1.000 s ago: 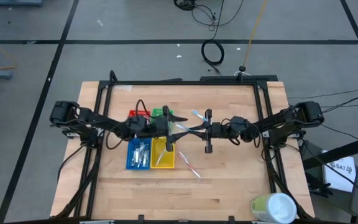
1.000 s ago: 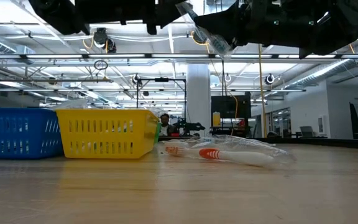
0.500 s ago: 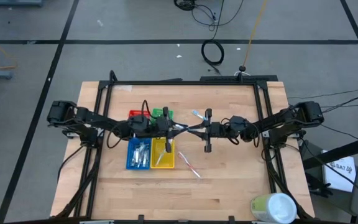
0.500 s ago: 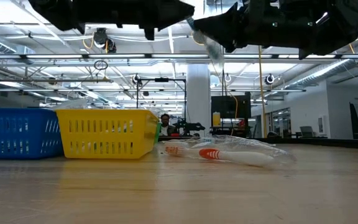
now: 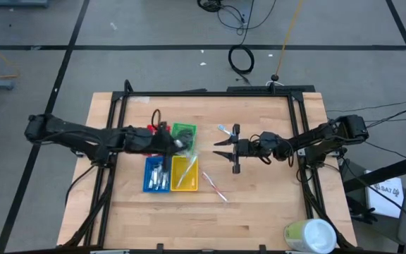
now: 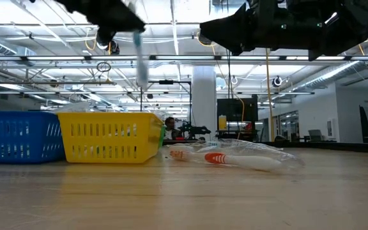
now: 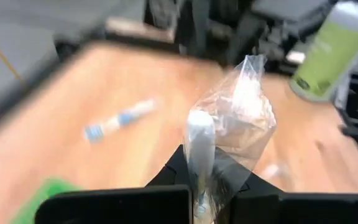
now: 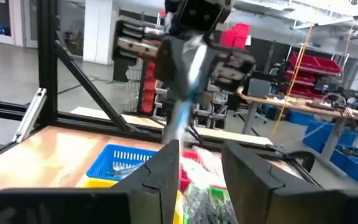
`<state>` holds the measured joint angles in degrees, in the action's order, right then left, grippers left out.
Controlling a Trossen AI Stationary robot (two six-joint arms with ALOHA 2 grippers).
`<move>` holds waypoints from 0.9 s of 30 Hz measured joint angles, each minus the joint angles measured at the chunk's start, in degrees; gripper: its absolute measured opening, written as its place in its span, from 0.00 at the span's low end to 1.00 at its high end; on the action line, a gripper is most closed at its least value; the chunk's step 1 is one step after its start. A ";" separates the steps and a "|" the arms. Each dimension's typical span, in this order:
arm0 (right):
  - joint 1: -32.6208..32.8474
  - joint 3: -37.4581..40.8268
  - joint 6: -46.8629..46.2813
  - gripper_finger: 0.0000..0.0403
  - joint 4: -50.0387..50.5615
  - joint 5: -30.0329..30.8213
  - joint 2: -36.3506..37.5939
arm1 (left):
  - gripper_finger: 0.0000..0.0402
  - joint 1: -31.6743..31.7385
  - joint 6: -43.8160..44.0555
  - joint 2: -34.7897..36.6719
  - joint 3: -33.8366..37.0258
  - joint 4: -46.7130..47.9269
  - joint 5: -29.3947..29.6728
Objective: Pick & Place Travel size toiletries
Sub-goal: Put the blue toothbrush into the yellow bin
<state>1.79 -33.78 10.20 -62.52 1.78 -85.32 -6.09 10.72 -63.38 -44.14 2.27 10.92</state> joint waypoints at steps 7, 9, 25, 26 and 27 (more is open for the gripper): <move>-0.84 0.00 -0.75 0.26 0.74 0.05 0.00 | 0.04 -1.64 10.60 -1.97 -0.03 9.17 -5.54; -0.82 0.00 -0.75 0.26 0.74 -0.09 0.00 | 0.03 -2.19 11.06 -4.44 0.04 10.48 -6.93; -0.84 0.02 -1.28 0.26 1.55 -0.11 -0.02 | 0.13 -1.96 13.54 -16.50 0.04 7.91 -14.12; -0.84 0.02 -1.62 0.26 1.55 -0.11 -0.02 | 0.15 -1.83 13.23 -16.48 0.04 7.86 -14.10; -0.84 0.02 -1.95 0.26 1.55 -0.09 -0.02 | 0.17 -1.72 12.72 -16.40 0.04 7.76 -14.06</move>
<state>0.95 -33.76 8.25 -60.97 1.69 -85.34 -7.81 23.44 -79.78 -44.10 10.03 -3.14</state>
